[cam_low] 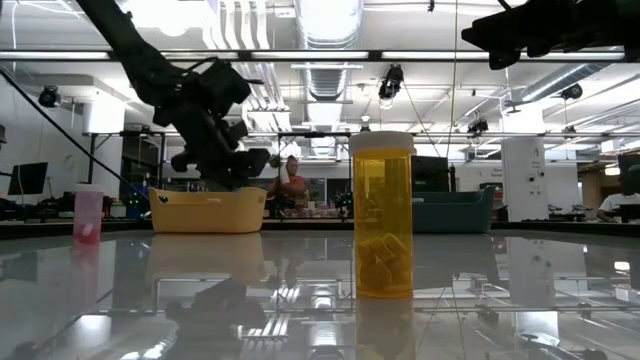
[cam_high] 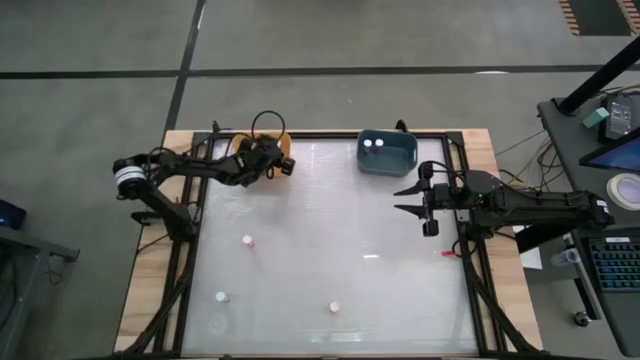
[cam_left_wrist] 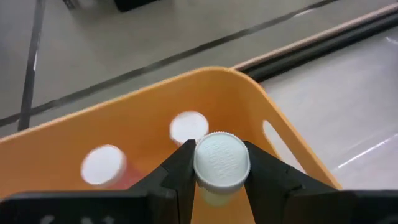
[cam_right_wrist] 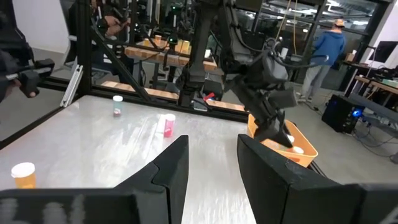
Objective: Pick and place medicine bottles into bin by pill shape (circle, oval)
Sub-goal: Put the blue tablet bottle into the yellow bin, then put the pink capsule bottle into the blue bin
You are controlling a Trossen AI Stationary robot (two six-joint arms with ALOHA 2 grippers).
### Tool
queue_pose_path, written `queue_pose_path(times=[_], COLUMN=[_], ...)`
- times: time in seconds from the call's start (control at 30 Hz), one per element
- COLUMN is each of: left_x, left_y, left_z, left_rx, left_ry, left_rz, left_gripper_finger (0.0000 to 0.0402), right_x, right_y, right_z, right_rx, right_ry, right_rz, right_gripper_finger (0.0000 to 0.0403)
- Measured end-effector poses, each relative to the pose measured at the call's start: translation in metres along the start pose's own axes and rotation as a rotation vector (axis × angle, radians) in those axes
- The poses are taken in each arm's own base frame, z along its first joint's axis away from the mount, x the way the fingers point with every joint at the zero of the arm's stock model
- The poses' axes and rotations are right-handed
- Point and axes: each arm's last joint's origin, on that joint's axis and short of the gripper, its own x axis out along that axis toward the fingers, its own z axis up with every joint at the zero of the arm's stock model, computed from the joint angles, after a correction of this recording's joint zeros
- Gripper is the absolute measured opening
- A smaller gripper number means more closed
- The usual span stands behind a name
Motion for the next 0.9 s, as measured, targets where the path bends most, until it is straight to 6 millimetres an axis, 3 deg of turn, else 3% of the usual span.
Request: queue_pose_path(times=[0.3, 0.67, 0.9], left_x=[0.0069, 0.0069, 0.0009], left_y=[-0.0024, -0.0025, -0.0004], left_z=[-0.0066, -0.0070, -0.0012], left_rx=[-0.010, -0.027, -0.026], left_ry=[0.030, 0.035, 0.024], left_rz=[0.010, 0.006, 0.001], left_gripper_finger=[0.0100, 0.0153, 0.0167], right_x=[0.0000, 0.0000, 0.0000], right_y=[0.0000, 0.0000, 0.0000], right_z=[0.0000, 0.0000, 0.0000], right_rx=[0.000, 0.007, 0.007], right_ry=[0.000, 0.000, 0.000], right_rz=[0.000, 0.000, 0.000], right_gripper_finger=[0.0128, 0.0128, 0.0128])
